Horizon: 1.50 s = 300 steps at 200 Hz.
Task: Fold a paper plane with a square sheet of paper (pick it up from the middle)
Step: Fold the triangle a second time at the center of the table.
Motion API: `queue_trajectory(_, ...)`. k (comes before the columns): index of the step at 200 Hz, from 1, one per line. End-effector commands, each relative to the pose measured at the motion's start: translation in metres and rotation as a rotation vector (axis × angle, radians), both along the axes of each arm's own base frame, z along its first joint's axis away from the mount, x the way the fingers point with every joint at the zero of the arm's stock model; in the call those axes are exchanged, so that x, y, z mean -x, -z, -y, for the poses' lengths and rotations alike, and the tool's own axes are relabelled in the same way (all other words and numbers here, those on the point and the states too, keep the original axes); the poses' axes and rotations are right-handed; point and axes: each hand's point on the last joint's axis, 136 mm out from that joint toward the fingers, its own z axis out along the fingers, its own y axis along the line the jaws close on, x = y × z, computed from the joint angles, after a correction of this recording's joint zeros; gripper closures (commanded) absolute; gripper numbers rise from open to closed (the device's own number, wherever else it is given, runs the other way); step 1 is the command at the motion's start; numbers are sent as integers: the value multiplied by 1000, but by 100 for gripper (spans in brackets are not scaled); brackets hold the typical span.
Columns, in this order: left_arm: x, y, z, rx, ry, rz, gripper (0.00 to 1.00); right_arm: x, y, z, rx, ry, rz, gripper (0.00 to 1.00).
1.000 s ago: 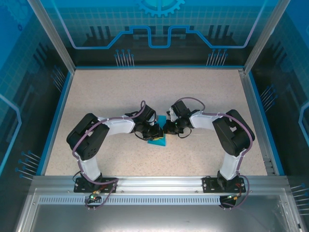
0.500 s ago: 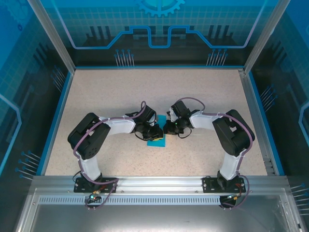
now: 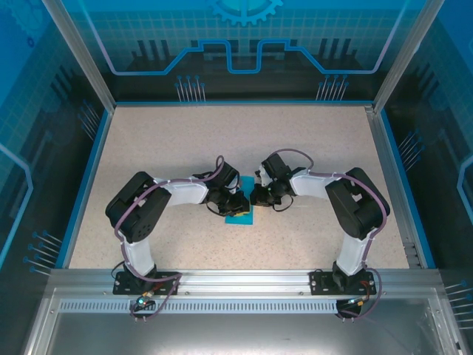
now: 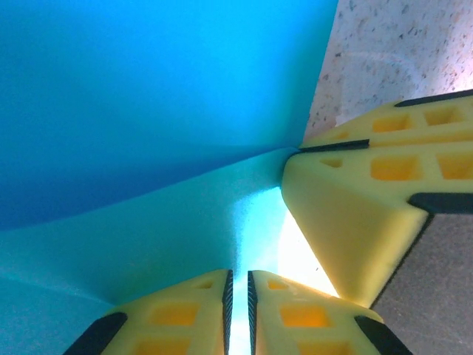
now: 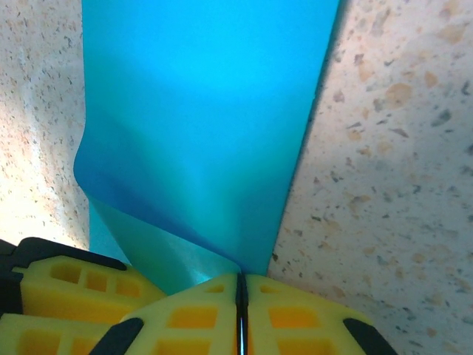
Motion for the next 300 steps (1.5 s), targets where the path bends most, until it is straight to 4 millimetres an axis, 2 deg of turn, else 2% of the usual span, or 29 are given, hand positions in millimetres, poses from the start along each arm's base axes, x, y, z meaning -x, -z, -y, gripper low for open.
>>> queue_trajectory(1,12,15,-7,-48,-10,-64,84,-1,-5,-2,23,-15,9,88)
queue_trajectory(34,12,18,-11,-66,-26,-71,84,-8,-25,2,29,19,71,83)
queue_trajectory(57,13,19,-12,-75,-36,-75,84,-7,-30,4,29,26,83,81)
queue_trajectory(107,13,21,-14,-84,-47,-78,85,6,-17,-10,3,-19,32,89)
queue_trajectory(158,11,17,-14,-76,-51,-69,86,2,-2,-11,37,-22,0,90)
queue_trajectory(221,-1,-23,-6,-3,-51,25,85,6,15,-4,94,-32,-33,91)
queue_trajectory(238,-6,-28,-8,-1,-65,46,85,7,19,-2,111,-36,-40,91)
queue_trajectory(257,-11,-26,-15,-17,-93,51,85,8,22,1,127,-39,-45,91)
queue_trajectory(300,-20,-8,-24,-52,-133,25,86,9,24,3,139,-46,-45,91)
